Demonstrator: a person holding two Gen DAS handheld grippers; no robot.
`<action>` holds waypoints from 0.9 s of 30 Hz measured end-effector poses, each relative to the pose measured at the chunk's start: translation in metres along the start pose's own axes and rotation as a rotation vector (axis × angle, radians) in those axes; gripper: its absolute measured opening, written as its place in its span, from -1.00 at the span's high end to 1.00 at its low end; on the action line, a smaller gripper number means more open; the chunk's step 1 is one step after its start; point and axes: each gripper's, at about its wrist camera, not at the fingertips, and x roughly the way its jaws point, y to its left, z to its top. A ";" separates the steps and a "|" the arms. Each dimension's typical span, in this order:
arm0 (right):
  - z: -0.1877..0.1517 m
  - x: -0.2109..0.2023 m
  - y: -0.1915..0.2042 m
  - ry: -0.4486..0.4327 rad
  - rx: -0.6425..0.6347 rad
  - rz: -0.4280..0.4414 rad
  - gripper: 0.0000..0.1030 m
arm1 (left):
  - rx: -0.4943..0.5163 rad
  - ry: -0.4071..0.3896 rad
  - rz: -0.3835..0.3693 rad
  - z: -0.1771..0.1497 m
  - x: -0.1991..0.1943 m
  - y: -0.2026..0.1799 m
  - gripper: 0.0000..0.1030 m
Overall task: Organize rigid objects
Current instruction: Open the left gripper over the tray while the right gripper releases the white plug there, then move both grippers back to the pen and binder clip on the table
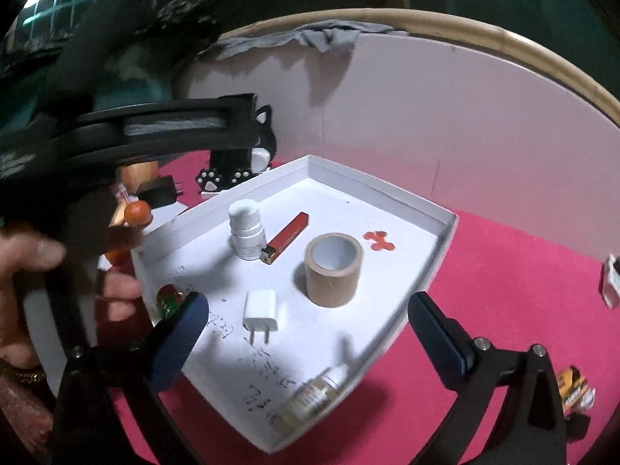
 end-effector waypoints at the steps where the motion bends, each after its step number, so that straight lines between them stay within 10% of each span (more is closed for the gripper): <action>1: -0.002 -0.004 -0.004 -0.004 0.014 -0.004 -1.00 | 0.002 -0.005 -0.014 -0.001 -0.005 -0.003 -0.99; 16: -0.064 -0.098 -0.152 -0.073 0.324 -0.269 -1.00 | 0.268 0.180 -0.315 -0.063 0.004 -0.134 -0.99; 27: -0.128 -0.106 -0.191 0.164 0.233 -0.211 -0.99 | 0.613 0.329 -0.532 -0.139 0.009 -0.236 -0.96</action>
